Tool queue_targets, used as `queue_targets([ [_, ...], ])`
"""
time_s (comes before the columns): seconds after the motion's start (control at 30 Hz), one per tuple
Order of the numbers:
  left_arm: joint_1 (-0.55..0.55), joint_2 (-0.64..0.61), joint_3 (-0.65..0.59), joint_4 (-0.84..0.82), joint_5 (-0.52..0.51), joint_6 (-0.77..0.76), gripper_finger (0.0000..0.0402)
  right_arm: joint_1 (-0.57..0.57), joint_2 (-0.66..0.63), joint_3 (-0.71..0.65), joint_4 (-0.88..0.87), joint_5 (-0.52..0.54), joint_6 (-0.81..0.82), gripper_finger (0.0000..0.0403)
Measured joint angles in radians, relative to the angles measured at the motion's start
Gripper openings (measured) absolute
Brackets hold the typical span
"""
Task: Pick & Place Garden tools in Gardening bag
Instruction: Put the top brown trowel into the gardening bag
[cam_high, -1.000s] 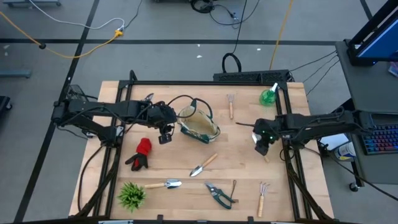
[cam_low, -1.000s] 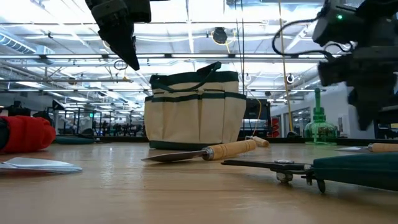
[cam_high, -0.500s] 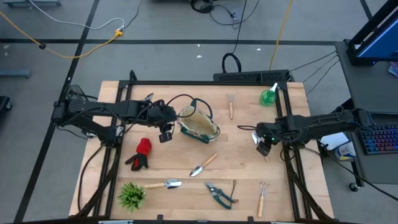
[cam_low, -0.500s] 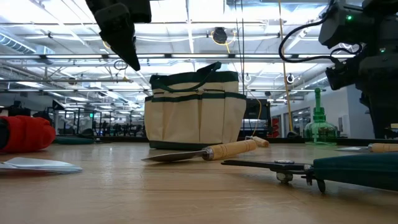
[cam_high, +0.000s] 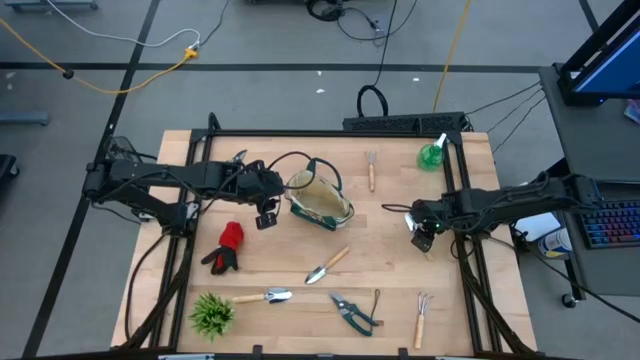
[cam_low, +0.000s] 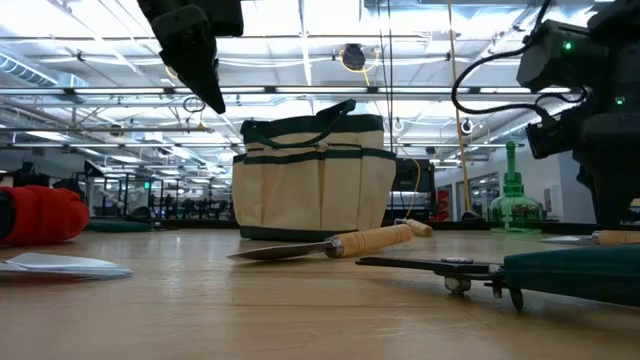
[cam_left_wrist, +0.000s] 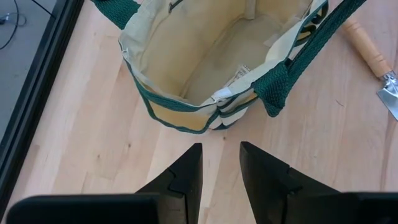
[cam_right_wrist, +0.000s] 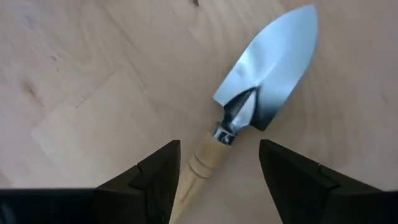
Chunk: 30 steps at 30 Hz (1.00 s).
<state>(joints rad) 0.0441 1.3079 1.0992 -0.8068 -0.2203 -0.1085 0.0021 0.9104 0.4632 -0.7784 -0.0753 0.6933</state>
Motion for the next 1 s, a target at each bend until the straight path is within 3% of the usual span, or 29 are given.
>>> queue_targets([
  [0.43,0.0,0.0,0.0,0.0,0.0,-0.001,0.0113,0.0,-0.002,-0.077,0.073,0.005,-0.118,0.0199],
  [0.87,0.0,0.0,0.0,0.0,-0.017,-0.001,0.0113,0.0,-0.001,-0.08,0.074,0.045,-0.106,0.0064],
  [1.0,0.0,0.0,0.0,0.0,-0.017,0.0,0.0113,0.0,-0.001,-0.082,0.111,0.065,-0.101,0.0056],
])
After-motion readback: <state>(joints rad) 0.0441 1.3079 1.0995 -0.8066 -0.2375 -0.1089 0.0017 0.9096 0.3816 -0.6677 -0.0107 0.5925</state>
